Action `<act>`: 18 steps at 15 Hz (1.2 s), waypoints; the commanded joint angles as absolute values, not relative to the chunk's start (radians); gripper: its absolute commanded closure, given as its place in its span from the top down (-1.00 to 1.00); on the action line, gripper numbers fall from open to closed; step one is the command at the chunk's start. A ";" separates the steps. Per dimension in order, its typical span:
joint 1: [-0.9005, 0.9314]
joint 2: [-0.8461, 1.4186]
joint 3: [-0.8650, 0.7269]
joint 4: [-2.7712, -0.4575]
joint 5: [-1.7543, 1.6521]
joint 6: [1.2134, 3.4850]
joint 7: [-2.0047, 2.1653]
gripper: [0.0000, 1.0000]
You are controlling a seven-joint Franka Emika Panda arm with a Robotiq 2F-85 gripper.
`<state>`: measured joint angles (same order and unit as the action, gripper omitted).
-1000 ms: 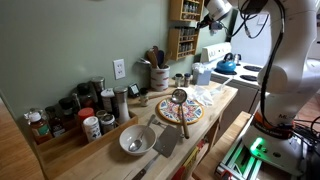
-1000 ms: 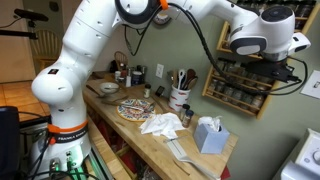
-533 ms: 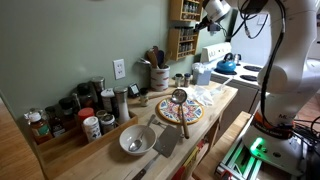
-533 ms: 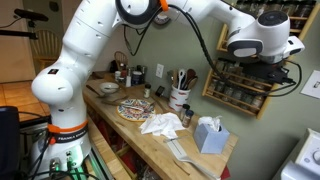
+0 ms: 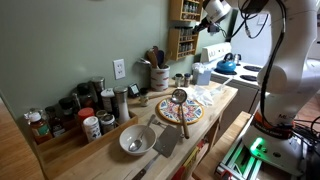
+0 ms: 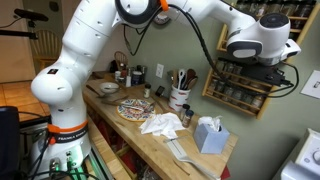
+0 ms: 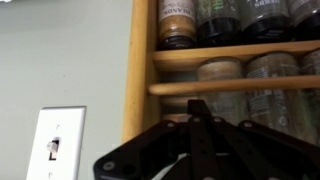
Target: Put one jar from the counter on the second shelf from the bottom.
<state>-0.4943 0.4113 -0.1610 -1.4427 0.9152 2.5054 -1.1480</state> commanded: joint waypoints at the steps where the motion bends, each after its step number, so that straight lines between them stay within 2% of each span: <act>1: -0.513 0.389 -0.147 -1.473 0.944 2.466 -1.191 -1.00; 18: -0.531 0.362 -0.164 -1.480 0.942 2.420 -1.211 -1.00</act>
<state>-0.5176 0.3976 -0.1632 -1.4436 0.9331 2.4466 -1.1891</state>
